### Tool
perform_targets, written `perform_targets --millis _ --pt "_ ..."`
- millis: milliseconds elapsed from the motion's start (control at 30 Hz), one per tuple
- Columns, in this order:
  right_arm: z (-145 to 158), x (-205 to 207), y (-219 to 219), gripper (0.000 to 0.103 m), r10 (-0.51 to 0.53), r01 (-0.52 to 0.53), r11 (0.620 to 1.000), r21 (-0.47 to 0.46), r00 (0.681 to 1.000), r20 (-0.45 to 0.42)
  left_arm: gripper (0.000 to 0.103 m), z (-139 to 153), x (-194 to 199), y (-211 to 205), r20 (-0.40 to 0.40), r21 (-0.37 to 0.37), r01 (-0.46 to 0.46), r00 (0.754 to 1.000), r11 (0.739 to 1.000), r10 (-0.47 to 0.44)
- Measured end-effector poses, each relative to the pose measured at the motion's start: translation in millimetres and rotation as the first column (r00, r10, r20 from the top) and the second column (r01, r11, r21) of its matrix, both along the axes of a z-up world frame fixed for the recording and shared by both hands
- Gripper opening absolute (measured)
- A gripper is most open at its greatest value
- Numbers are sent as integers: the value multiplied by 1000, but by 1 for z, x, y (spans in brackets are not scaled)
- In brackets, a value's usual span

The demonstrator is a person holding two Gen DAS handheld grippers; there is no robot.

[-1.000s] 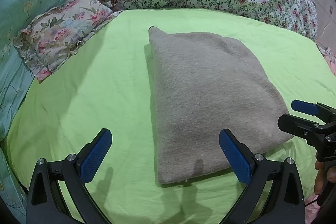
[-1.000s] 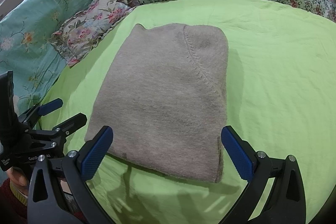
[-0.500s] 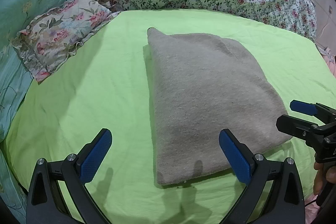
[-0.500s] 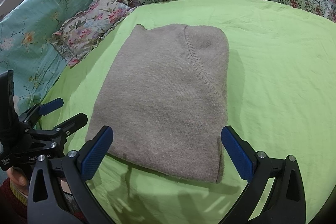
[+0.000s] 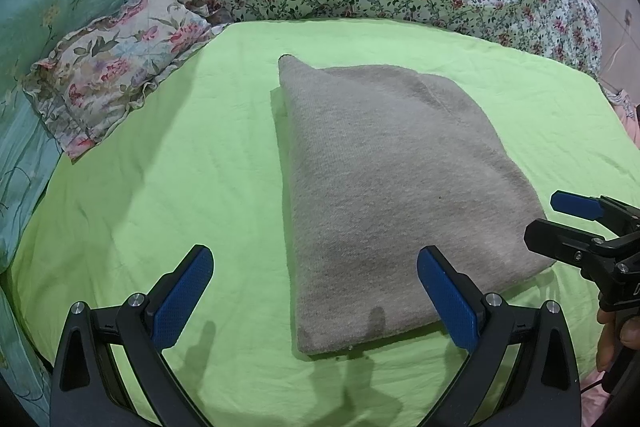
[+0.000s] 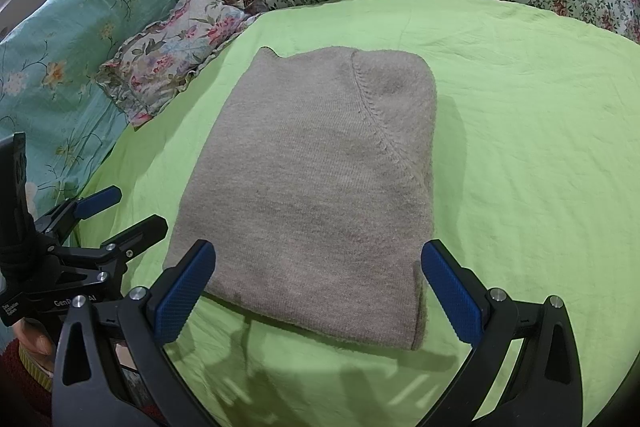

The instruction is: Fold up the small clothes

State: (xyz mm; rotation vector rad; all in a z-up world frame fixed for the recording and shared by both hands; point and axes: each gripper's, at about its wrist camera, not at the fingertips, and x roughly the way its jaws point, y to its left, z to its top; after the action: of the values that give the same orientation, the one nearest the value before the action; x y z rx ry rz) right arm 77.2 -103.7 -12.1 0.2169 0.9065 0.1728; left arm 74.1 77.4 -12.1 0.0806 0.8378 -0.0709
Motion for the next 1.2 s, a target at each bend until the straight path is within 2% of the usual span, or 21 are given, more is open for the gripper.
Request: perform_targets --millis 1200 --pt "0 0 2 103 -3 3 1000 0 1000 0 102 1 1 -2 -1 -7 6 1000 1000 -6"
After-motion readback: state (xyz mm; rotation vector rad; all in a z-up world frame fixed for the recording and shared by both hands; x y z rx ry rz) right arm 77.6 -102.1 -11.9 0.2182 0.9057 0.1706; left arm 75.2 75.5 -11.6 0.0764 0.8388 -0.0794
